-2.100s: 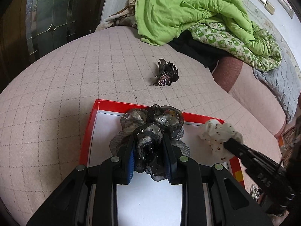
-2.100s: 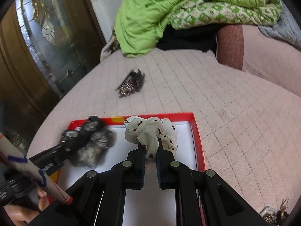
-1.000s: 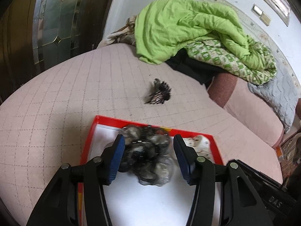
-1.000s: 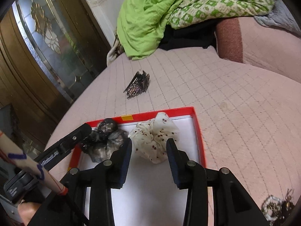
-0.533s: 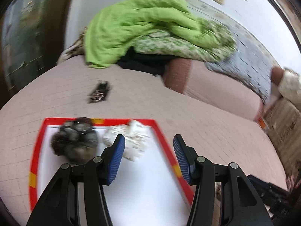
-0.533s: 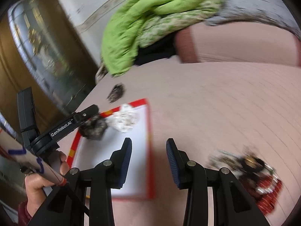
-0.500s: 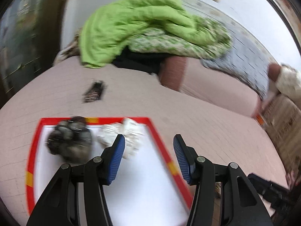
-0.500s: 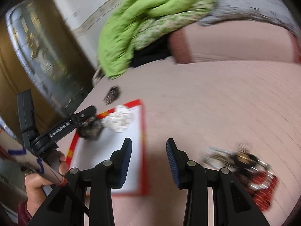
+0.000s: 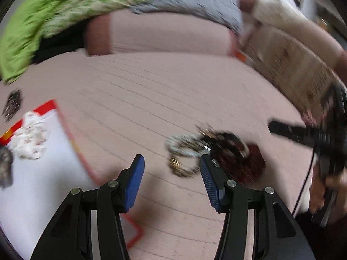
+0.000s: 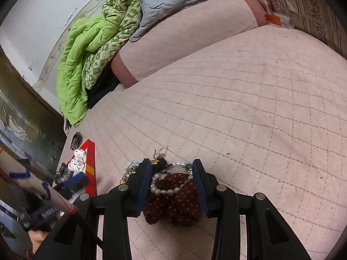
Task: Organize jewelry
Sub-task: 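Move both grippers back to the bracelets and red polka-dot scrunchie, then grasp the gold beaded bracelet with left gripper while right grasps black hair tie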
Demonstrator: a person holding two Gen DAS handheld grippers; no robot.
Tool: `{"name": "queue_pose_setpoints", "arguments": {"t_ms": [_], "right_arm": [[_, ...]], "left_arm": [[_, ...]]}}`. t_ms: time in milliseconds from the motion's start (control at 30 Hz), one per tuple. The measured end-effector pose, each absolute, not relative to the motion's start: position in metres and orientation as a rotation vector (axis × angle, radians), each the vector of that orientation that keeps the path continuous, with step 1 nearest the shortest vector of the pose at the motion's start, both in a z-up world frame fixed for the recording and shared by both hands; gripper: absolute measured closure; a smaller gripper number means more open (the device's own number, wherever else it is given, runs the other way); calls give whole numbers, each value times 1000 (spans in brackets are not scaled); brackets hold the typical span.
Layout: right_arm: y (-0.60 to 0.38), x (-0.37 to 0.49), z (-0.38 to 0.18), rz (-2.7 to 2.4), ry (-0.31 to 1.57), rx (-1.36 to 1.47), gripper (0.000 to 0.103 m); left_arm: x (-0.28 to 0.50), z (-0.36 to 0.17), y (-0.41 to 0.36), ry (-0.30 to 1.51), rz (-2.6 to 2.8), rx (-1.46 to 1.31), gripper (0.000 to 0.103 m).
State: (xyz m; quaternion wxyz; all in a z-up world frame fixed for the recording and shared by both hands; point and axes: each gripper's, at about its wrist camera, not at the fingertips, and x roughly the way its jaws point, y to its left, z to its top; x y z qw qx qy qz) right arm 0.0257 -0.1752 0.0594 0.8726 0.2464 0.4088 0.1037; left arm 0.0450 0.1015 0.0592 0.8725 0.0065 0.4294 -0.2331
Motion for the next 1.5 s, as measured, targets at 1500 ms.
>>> {"name": "queue_pose_setpoints", "arguments": {"t_ms": [1500], "right_arm": [[-118, 23, 47, 419, 907, 318, 61]], "left_arm": [[31, 97, 107, 631, -615, -170, 97]]}}
